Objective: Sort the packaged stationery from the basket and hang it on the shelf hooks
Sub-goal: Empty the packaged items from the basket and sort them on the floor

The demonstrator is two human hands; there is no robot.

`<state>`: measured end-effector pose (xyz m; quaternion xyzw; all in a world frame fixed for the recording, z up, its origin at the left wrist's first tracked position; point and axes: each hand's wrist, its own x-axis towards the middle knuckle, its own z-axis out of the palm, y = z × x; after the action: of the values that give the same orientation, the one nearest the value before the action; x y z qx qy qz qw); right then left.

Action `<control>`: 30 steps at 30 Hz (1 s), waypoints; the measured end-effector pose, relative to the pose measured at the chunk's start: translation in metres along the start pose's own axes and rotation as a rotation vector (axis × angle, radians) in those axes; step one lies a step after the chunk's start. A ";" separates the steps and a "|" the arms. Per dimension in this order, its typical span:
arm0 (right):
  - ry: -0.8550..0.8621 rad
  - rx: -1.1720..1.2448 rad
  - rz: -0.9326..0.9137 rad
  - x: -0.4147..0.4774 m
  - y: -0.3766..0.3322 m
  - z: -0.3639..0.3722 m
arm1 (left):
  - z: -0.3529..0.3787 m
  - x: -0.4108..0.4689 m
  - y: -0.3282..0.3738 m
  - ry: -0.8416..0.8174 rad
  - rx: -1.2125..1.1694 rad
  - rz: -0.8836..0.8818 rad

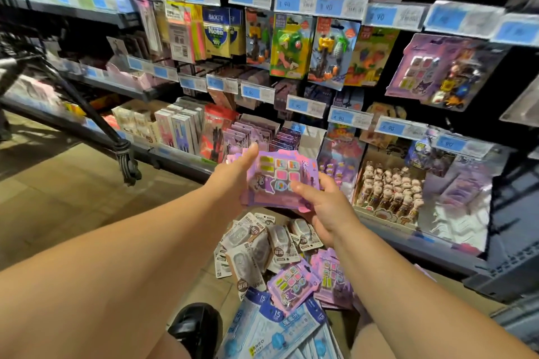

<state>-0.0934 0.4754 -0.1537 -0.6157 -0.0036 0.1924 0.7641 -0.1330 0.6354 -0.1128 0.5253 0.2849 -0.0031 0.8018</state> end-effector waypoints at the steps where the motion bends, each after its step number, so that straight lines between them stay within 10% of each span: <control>1: 0.009 -0.005 -0.013 0.000 -0.002 -0.004 | 0.003 -0.004 0.001 0.003 -0.027 -0.019; 30: 0.150 0.590 0.275 0.035 -0.015 -0.001 | 0.004 0.038 -0.006 -0.299 -0.089 0.142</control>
<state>-0.0569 0.4824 -0.1481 -0.3751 0.1915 0.2405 0.8745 -0.1007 0.6406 -0.1340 0.5017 0.1243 -0.0118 0.8560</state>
